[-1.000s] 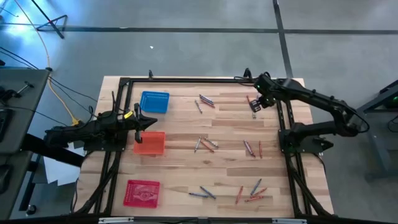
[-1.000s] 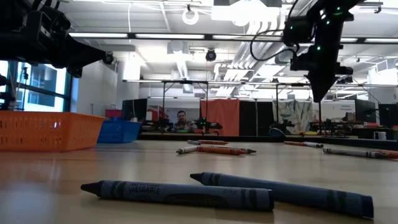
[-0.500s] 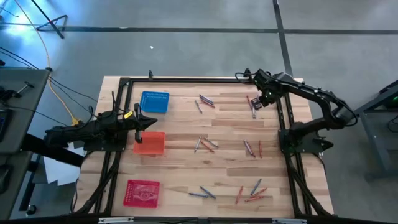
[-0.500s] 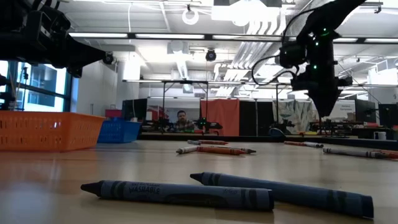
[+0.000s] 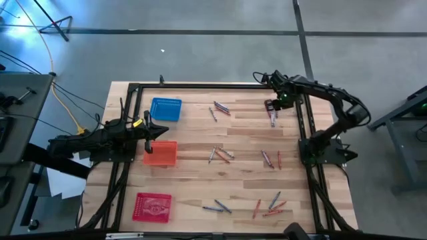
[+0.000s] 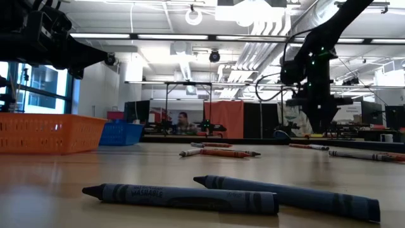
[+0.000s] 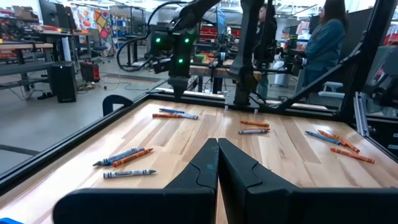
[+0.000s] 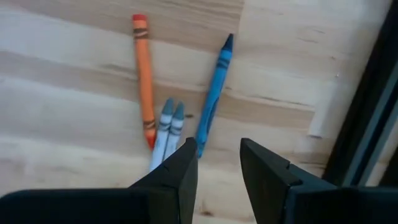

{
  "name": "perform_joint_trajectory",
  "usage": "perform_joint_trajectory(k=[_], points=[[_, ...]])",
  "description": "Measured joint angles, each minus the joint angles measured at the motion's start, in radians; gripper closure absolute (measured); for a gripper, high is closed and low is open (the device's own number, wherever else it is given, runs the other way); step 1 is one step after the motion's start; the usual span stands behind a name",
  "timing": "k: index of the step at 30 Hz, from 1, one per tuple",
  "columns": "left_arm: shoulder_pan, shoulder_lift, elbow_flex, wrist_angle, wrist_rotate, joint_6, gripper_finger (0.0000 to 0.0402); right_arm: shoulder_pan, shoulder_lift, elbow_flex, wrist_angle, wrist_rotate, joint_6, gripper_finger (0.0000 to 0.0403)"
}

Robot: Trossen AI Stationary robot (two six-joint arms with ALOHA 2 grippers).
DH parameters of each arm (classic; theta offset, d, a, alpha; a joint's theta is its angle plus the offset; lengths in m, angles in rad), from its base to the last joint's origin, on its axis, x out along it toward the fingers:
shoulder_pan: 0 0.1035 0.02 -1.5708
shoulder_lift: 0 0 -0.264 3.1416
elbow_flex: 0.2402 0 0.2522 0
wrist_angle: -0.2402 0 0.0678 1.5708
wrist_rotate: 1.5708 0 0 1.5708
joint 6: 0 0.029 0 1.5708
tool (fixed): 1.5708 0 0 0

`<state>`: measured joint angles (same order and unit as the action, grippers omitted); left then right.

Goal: Sort crayons
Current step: Put the blue crayon into the blue bin

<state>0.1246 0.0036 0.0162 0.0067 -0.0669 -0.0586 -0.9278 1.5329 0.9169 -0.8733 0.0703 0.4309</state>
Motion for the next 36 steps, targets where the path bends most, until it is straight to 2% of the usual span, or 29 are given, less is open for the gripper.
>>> perform_joint_trajectory(k=[10, 36], points=[[0.000, 0.000, 0.000, 0.000, 0.000, 0.000, 0.0401, -0.015, 0.091, 0.000, 0.054, -0.001, 0.006, 0.0286], [0.000, 0.000, 0.000, 0.000, 0.000, 0.000, 0.0401, -0.012, 0.142, -0.001, 0.154, 0.027, 0.062, 0.0286]])
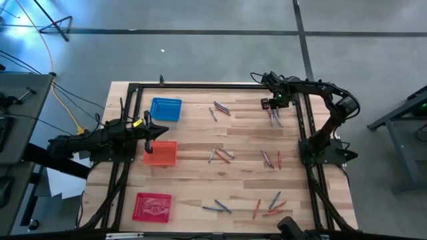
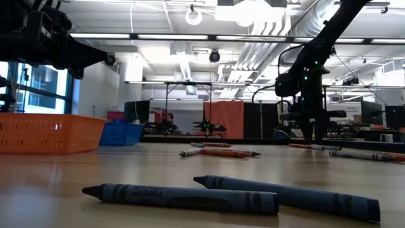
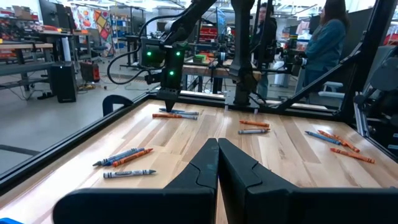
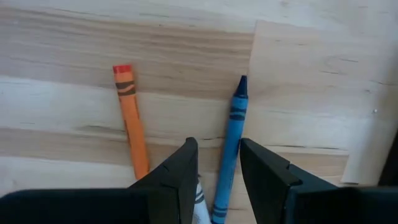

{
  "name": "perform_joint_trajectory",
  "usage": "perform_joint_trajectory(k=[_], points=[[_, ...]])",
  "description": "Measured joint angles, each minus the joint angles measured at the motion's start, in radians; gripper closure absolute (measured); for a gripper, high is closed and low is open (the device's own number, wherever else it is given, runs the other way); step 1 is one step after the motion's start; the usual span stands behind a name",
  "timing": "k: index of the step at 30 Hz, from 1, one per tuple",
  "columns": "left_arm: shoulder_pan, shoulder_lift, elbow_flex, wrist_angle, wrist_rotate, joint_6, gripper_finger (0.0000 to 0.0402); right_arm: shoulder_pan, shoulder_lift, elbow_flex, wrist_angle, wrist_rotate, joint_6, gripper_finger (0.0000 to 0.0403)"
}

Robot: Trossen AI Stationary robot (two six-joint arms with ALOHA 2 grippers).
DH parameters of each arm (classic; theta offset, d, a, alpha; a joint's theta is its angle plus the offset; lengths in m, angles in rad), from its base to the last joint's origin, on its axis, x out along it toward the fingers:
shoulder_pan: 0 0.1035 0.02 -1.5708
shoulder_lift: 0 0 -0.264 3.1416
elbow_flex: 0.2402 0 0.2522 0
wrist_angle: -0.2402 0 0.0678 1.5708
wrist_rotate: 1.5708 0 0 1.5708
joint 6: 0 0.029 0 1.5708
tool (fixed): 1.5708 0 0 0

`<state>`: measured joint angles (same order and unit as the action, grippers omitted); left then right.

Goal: Sort crayons
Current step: Put the blue crayon into the blue bin

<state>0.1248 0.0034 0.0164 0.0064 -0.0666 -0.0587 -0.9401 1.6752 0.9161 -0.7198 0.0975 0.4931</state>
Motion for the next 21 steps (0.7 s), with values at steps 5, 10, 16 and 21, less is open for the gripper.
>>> perform_joint_trajectory(k=[5, 10, 16, 21], points=[[0.000, 0.000, 0.000, 0.000, 0.000, 0.000, 0.0401, 0.000, 0.000, 0.000, -0.001, 0.000, 0.005, 0.0287], [0.000, 0.000, 0.000, 0.000, 0.000, 0.000, 0.0401, 0.000, 0.001, 0.000, -0.008, 0.012, 0.029, 0.0312], [0.000, 0.000, 0.000, 0.000, 0.000, 0.000, 0.0401, 0.000, 0.003, 0.000, -0.008, 0.018, 0.053, 0.0343], [0.000, 0.000, 0.000, 0.000, 0.000, 0.000, 0.0401, 0.009, 0.003, 0.000, -0.027, -0.014, 0.092, 0.0347]])
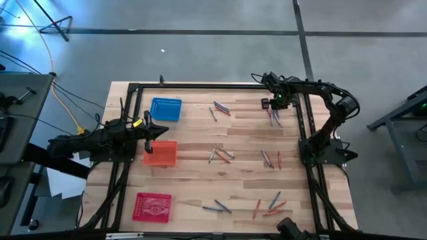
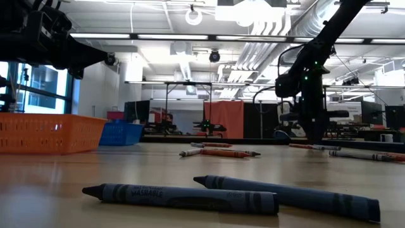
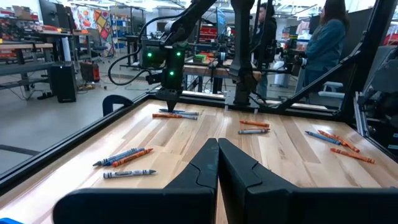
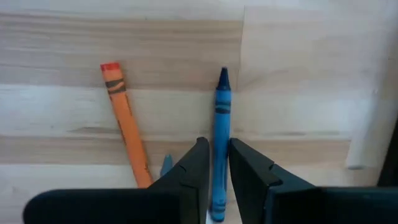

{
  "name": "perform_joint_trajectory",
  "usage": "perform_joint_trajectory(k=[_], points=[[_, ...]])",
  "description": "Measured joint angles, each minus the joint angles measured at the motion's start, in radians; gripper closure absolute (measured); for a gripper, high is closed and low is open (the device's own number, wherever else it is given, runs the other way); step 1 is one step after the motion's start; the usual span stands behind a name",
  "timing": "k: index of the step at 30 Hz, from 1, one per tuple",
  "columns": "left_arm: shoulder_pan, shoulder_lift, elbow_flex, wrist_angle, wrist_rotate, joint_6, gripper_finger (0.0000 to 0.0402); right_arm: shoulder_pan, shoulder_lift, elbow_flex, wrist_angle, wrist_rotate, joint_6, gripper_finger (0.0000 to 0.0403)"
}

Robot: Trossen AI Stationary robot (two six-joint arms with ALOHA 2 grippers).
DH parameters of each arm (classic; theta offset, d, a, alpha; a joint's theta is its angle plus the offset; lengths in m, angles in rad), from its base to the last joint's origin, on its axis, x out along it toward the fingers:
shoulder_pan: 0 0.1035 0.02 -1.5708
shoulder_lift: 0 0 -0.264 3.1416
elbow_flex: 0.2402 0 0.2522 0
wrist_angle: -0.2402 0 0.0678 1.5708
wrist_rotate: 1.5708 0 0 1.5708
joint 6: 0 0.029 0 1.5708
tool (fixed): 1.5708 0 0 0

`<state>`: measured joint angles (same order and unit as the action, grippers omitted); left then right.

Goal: Sort crayons
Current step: Put the blue crayon into the blue bin

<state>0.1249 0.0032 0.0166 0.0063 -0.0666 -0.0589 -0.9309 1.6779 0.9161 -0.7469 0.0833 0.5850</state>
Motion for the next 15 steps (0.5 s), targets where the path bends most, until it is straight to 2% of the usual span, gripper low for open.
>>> perform_joint_trajectory(k=[15], points=[[0.000, 0.000, 0.000, 0.000, 0.000, 0.000, 0.0401, 0.032, 0.045, 0.010, -0.012, 0.015, 0.011, 0.0348]])
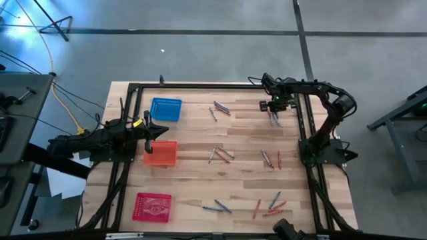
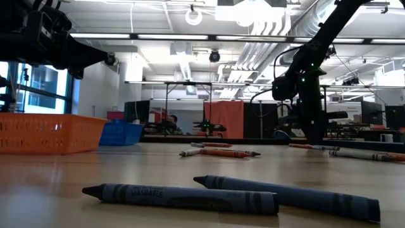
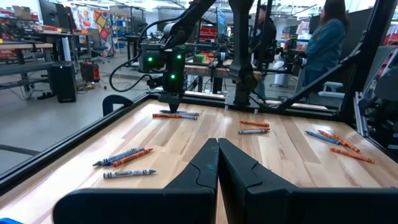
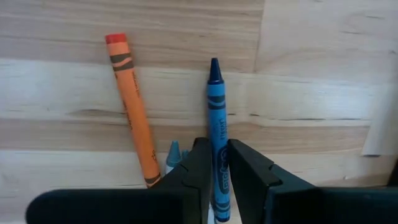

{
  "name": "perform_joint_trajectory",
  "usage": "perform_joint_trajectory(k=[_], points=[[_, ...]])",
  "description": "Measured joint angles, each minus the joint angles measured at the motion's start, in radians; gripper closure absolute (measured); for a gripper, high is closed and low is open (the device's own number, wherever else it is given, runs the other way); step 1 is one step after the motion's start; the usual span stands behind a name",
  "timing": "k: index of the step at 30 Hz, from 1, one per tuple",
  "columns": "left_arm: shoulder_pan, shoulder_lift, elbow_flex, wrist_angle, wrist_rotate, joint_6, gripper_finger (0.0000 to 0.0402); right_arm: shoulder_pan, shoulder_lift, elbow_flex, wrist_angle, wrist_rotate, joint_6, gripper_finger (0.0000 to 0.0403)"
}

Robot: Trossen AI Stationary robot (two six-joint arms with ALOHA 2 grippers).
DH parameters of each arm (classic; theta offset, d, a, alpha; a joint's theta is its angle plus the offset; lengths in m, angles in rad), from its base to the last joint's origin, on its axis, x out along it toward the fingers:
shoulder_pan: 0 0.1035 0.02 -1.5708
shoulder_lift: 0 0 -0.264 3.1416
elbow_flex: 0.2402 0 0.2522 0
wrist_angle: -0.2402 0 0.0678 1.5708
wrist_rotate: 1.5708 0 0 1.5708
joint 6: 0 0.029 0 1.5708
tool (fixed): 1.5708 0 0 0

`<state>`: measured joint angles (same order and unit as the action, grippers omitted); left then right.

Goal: Sort crayons
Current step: Put the blue crayon into the blue bin

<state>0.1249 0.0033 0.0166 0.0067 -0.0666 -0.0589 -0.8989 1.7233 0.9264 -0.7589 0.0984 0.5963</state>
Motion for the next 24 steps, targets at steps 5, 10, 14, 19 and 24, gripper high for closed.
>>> perform_joint_trajectory(k=[5, 10, 14, 19, 24], points=[[0.000, 0.000, 0.000, 0.000, 0.000, 0.000, 0.0401, 0.000, 0.000, -0.001, 0.001, 0.002, -0.042, 0.0378], [0.000, 0.000, 0.000, 0.000, 0.000, 0.000, 0.0401, 0.000, 0.001, -0.002, 0.004, 0.007, -0.079, 0.0394], [0.000, 0.000, 0.000, 0.000, 0.000, 0.000, 0.0401, 0.000, 0.004, 0.013, -0.012, 0.014, -0.105, 0.0398], [0.000, 0.000, 0.000, 0.000, 0.001, 0.000, 0.0401, 0.018, 0.000, 0.091, -0.046, 0.075, -0.134, 0.0400], [0.000, 0.000, 0.000, 0.000, 0.002, 0.000, 0.0401, 0.050, -0.008, 0.202, -0.075, 0.074, -0.134, 0.0402]])
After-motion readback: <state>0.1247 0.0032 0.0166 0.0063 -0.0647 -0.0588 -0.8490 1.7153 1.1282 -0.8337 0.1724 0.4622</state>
